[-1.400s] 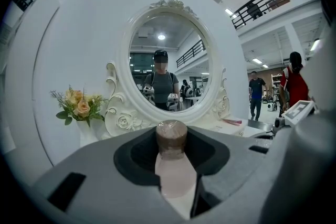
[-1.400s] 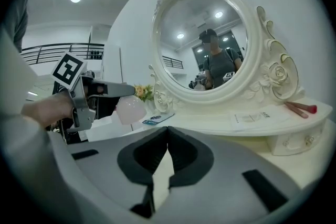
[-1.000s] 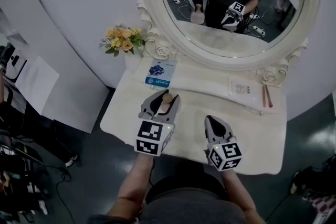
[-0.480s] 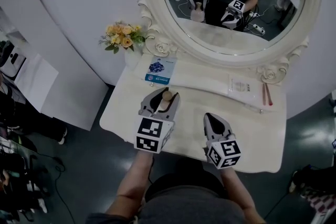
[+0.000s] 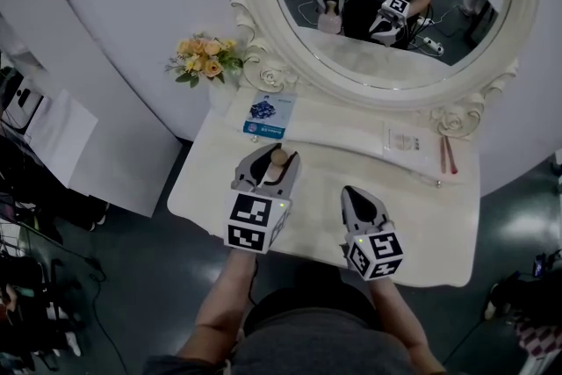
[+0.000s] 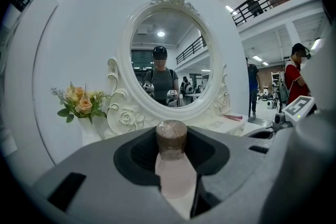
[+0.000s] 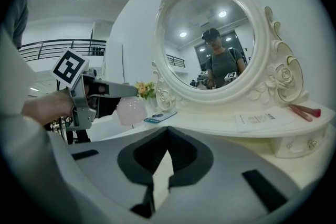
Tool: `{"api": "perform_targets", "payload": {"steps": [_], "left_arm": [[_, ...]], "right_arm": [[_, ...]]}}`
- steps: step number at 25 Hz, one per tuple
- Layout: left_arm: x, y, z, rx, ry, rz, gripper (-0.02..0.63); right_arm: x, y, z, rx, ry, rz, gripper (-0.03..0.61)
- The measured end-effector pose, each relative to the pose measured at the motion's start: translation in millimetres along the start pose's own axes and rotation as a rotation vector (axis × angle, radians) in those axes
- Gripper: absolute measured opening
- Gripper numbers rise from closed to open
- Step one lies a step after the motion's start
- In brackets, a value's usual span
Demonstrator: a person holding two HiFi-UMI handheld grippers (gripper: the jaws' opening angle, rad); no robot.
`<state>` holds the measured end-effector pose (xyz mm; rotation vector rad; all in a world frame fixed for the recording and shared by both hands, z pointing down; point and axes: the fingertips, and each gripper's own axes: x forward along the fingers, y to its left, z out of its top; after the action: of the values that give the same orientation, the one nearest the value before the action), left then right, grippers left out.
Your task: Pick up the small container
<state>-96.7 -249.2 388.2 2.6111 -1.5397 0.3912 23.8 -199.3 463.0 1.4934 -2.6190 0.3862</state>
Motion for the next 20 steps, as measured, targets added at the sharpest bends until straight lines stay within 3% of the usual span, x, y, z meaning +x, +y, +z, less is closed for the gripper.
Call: {"api": "perform_targets", "payload": {"steps": [20], "left_arm": [[4.4, -2.2, -4.7, -0.009, 0.012, 0.003, 0.133]], "right_arm": [[1.6, -3.8, -3.2, -0.007, 0.012, 0.012, 0.003]]}}
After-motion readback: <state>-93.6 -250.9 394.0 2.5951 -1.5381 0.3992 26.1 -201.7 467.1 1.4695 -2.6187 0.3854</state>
